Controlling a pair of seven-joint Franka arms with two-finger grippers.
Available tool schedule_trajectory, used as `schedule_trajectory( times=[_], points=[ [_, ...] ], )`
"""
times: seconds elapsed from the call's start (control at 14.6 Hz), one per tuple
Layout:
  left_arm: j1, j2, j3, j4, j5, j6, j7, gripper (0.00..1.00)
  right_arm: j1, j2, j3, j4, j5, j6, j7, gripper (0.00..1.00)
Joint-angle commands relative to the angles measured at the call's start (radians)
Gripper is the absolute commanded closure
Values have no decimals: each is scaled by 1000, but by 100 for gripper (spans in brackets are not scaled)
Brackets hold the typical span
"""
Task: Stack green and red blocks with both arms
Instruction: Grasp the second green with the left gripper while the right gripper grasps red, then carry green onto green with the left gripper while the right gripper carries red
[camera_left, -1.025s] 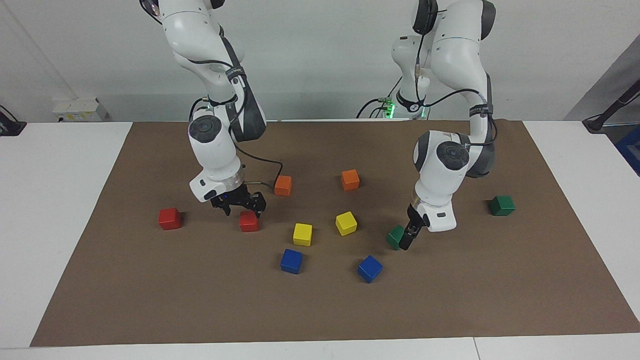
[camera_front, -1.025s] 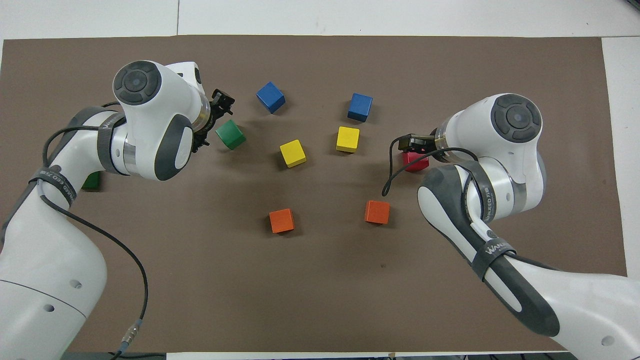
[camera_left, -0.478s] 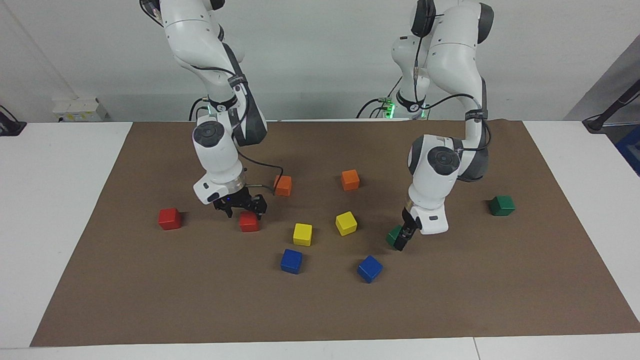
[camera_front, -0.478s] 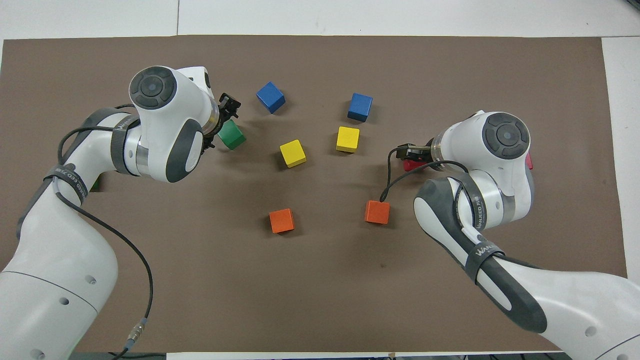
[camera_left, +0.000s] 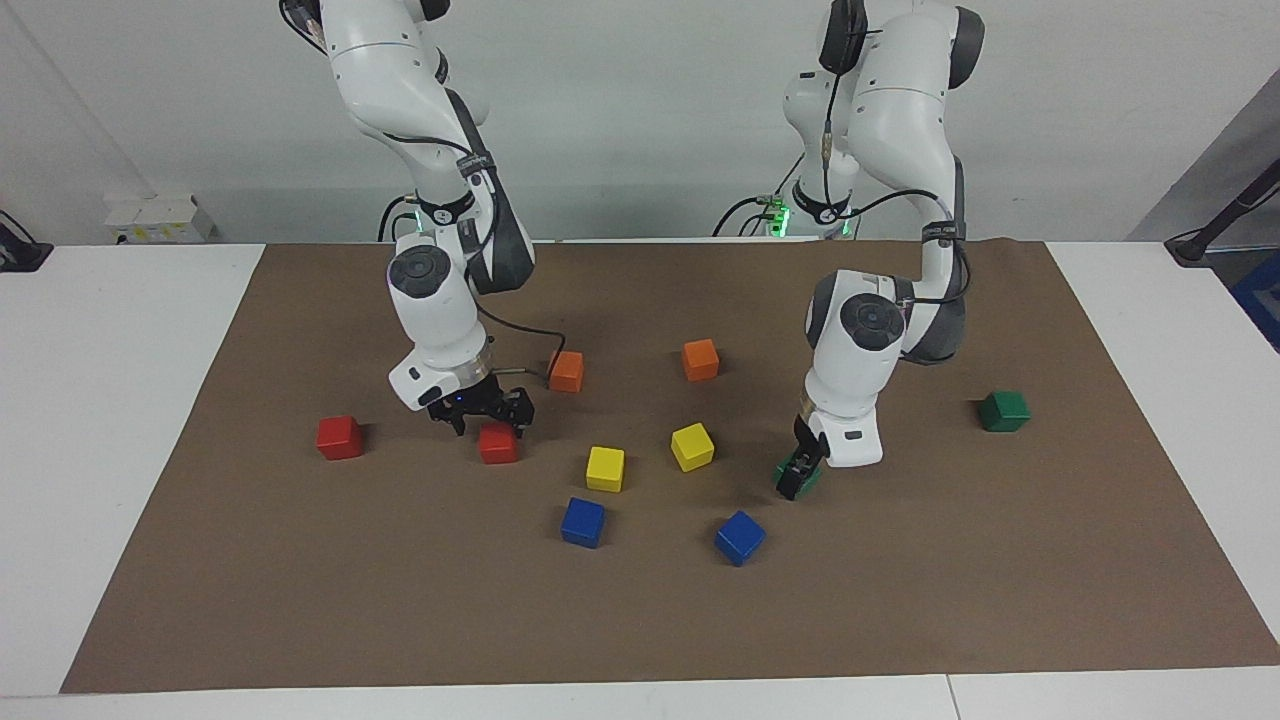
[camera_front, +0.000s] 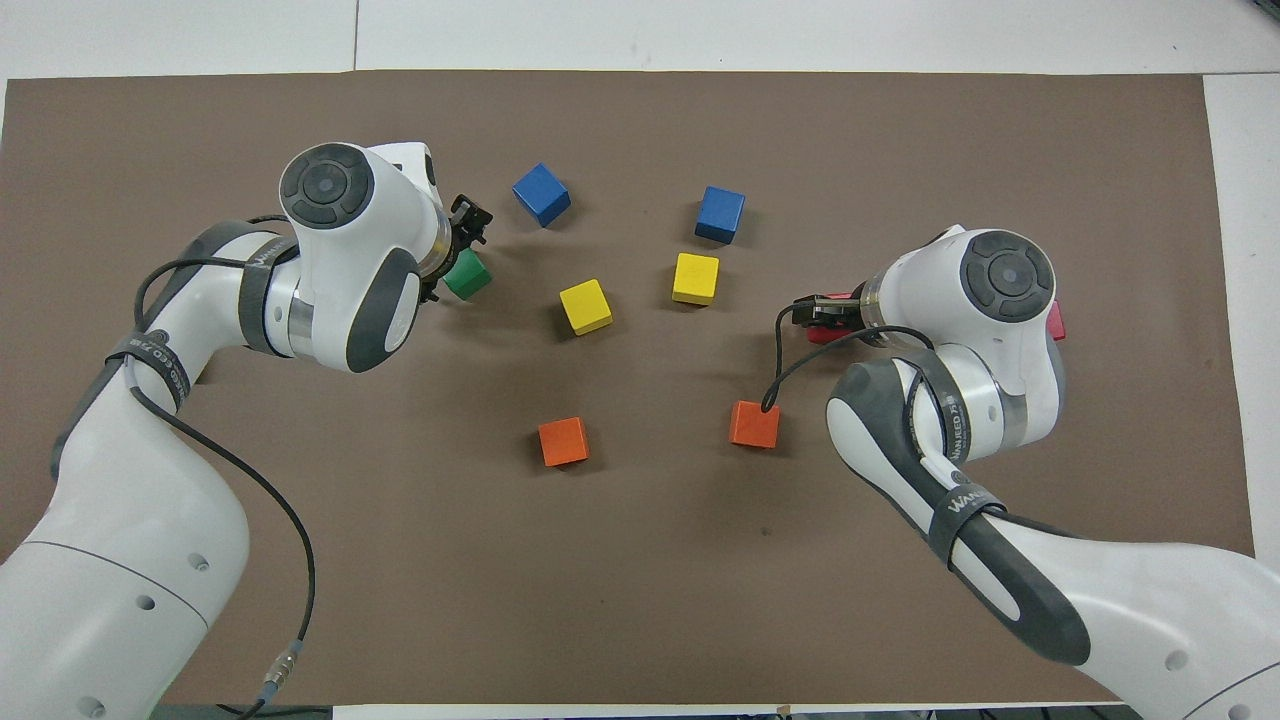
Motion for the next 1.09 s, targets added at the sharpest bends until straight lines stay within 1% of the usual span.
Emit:
schedule_trajectory(
  times=[0.0, 0.07, 0.14, 0.21, 0.27, 0.34, 0.41, 0.48, 0.55, 0.68, 0.82, 0.96, 1.03],
  points=[
    [-20, -3, 15, -29, 33, 36, -26, 54, -1, 7, -1, -14, -9, 25, -23, 0],
    [-20, -3, 15, -31, 35, 28, -21, 92, 0, 8, -1, -14, -11, 25, -23, 0],
    [-20, -5, 15, -33, 42, 25, -12, 100, 0, 10, -1, -14, -11, 25, -25, 0],
    [-20, -5, 13, -31, 45, 21, -12, 100, 0, 10, -1, -14, -12, 25, -41, 0],
    [-20, -5, 13, -26, 45, 8, -12, 100, -1, 10, -1, -14, -14, 25, -63, 5],
    [-19, -5, 13, -17, 45, -7, -11, 100, -1, 11, -2, -14, -14, 25, -72, 15],
    [-16, -5, 13, -2, 45, -24, -11, 100, -1, 13, -2, -14, -20, 25, -72, 49],
    [-11, -5, 13, 16, 45, -47, -8, 100, -3, 16, -1, -13, -30, 25, -74, 80],
    [-3, -8, 15, 30, 47, -62, -2, 100, -6, 17, -2, -11, -43, 25, -74, 92],
    [36, -46, 15, 30, 47, -99, 72, 100, -18, 19, -2, 9, -76, 15, -80, 100],
    [99, -115, 12, 21, 42, -175, 228, 100, -30, 14, -4, 48, -95, -36, -103, 100],
    [164, -186, 13, 4, 42, -263, 477, 100, -42, 5, -4, 114, -97, -138, -120, 100],
    [202, -213, 13, -9, 42, -298, 647, 100, -49, -1, -7, 146, -97, -192, -138, 100]
  ],
)
